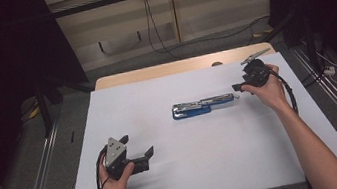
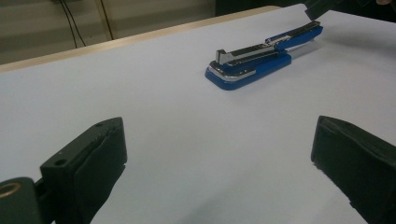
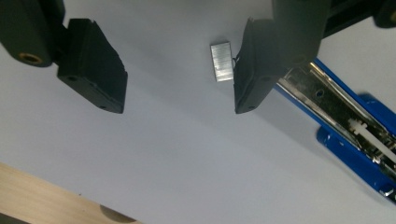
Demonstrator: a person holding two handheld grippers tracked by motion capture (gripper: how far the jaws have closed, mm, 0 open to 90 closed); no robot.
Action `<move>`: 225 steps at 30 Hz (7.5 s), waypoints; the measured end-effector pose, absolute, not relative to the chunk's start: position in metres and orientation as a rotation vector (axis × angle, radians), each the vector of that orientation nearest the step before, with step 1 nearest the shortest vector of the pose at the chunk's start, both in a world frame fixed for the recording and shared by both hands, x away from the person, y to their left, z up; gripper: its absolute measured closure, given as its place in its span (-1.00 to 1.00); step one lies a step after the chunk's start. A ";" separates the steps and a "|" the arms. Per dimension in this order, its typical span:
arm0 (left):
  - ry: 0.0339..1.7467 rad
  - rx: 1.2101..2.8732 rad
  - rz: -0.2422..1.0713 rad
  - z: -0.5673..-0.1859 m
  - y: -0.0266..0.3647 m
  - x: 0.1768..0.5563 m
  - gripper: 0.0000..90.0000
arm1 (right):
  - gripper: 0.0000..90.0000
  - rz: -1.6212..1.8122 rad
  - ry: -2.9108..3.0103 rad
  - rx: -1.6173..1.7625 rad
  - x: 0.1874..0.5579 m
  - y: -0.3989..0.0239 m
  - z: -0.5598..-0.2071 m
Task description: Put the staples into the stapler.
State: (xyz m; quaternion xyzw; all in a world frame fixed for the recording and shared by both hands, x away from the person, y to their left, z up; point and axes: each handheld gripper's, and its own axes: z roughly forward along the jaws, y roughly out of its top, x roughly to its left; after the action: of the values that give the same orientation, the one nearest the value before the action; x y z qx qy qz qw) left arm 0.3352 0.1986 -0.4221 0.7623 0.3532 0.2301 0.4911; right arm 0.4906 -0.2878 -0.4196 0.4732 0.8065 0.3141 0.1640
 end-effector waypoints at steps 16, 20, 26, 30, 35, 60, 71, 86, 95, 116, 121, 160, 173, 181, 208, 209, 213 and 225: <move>0.853 1.853 0.563 -0.422 0.199 0.334 -0.92 | 0.18 0.808 2.467 1.285 0.494 -0.282 -0.428; 0.849 1.854 0.561 -0.422 0.198 0.334 -0.92 | 0.28 0.821 2.478 1.293 0.495 -0.283 -0.429; 0.849 1.856 0.561 -0.422 0.199 0.334 -0.92 | 0.33 0.801 2.523 1.289 0.498 -0.280 -0.431; 0.844 1.860 0.564 -0.421 0.199 0.334 -0.91 | 0.37 0.784 2.544 1.288 0.499 -0.278 -0.433; 0.847 1.859 0.561 -0.422 0.199 0.334 -0.91 | 0.46 0.771 2.578 1.272 0.500 -0.275 -0.436; 0.852 1.853 0.555 -0.422 0.200 0.334 -0.91 | 0.76 0.742 2.599 1.244 0.500 -0.272 -0.435; 0.854 1.854 0.553 -0.422 0.201 0.334 -0.91 | 0.76 0.761 2.589 1.255 0.499 -0.273 -0.435; 0.849 1.856 0.549 -0.422 0.200 0.334 -0.91 | 0.76 0.813 2.539 1.284 0.495 -0.282 -0.432; 0.842 1.853 0.544 -0.421 0.200 0.334 -0.90 | 0.76 0.849 2.513 1.285 0.490 -0.286 -0.430; 0.835 1.866 0.536 -0.421 0.200 0.334 -0.90 | 0.76 0.902 2.437 1.217 0.481 -0.281 -0.413; 0.832 1.865 0.532 -0.422 0.198 0.334 -0.90 | 0.76 0.938 2.400 1.218 0.479 -0.283 -0.408; 0.840 1.868 0.526 -0.422 0.199 0.335 -0.90 | 0.76 1.164 2.401 1.028 0.464 -0.252 -0.384; 0.836 1.871 0.523 -0.422 0.198 0.335 -0.90 | 0.76 1.214 2.453 1.008 0.468 -0.241 -0.381; 0.838 1.865 0.526 -0.422 0.199 0.335 -0.90 | 0.76 1.227 2.473 0.969 0.471 -0.228 -0.381; 0.839 1.855 0.533 -0.421 0.201 0.334 -0.90 | 0.76 1.251 2.542 0.870 0.483 -0.184 -0.385; 0.840 1.855 0.532 -0.421 0.201 0.334 -0.90 | 0.76 1.247 2.549 0.862 0.484 -0.182 -0.386; 0.842 1.857 0.533 -0.421 0.201 0.334 -0.90 | 0.76 1.245 2.561 0.853 0.486 -0.175 -0.388; 0.843 1.856 0.529 -0.421 0.201 0.334 -0.91 | 0.76 1.243 2.595 0.814 0.490 -0.161 -0.388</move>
State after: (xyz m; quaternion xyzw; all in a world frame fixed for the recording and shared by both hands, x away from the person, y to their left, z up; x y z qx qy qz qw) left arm 0.3345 0.2013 -0.4214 0.7658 0.3480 0.2181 0.4948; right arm 0.4899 -0.1611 -0.3885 0.2716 0.8652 0.4146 0.0756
